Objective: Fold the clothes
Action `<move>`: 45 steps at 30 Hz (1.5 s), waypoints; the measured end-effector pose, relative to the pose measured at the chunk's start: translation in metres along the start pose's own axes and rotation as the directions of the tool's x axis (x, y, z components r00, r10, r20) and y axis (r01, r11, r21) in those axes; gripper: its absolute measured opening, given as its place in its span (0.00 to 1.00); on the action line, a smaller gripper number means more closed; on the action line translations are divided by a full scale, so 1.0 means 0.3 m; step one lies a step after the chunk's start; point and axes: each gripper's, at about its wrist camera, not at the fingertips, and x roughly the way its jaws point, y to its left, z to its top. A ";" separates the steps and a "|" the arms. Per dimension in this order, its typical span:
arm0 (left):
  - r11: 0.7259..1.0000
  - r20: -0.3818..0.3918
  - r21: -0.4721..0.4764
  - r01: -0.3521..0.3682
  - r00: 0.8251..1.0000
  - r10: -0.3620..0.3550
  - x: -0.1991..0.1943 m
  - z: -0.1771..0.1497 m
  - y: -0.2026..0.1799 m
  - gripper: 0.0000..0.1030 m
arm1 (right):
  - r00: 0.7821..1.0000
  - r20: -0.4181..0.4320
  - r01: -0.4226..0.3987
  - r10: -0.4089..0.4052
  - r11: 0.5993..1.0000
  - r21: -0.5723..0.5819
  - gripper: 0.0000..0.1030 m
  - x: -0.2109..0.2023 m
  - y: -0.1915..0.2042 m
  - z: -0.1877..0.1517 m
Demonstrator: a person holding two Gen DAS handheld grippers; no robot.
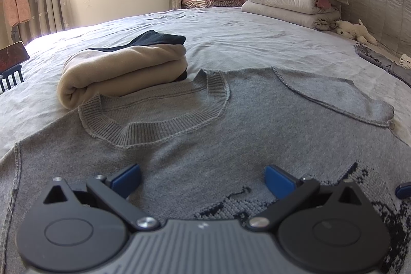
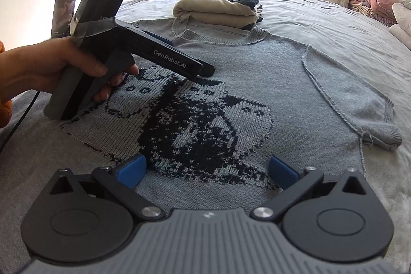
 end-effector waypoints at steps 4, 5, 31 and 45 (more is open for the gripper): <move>1.000 0.009 0.000 -0.010 1.000 0.010 -0.055 -0.021 -0.025 1.00 | 1.000 0.020 0.007 -0.007 1.000 -0.002 1.00 -0.004 0.004 -0.014; 1.000 0.007 -0.002 -0.015 1.000 0.015 -0.075 -0.028 -0.035 1.00 | 1.000 0.025 0.010 -0.010 1.000 -0.003 1.00 -0.005 0.007 -0.018; 0.995 -0.017 -0.083 -0.051 0.999 0.049 -0.572 -0.414 -0.169 1.00 | 0.996 0.077 0.038 -0.038 0.999 -0.001 1.00 -0.178 -0.023 -0.188; 0.999 -0.016 -0.029 -0.032 0.999 0.031 -0.735 -0.530 -0.181 1.00 | 1.000 0.024 0.015 -0.014 0.999 -0.036 1.00 -0.266 -0.087 -0.257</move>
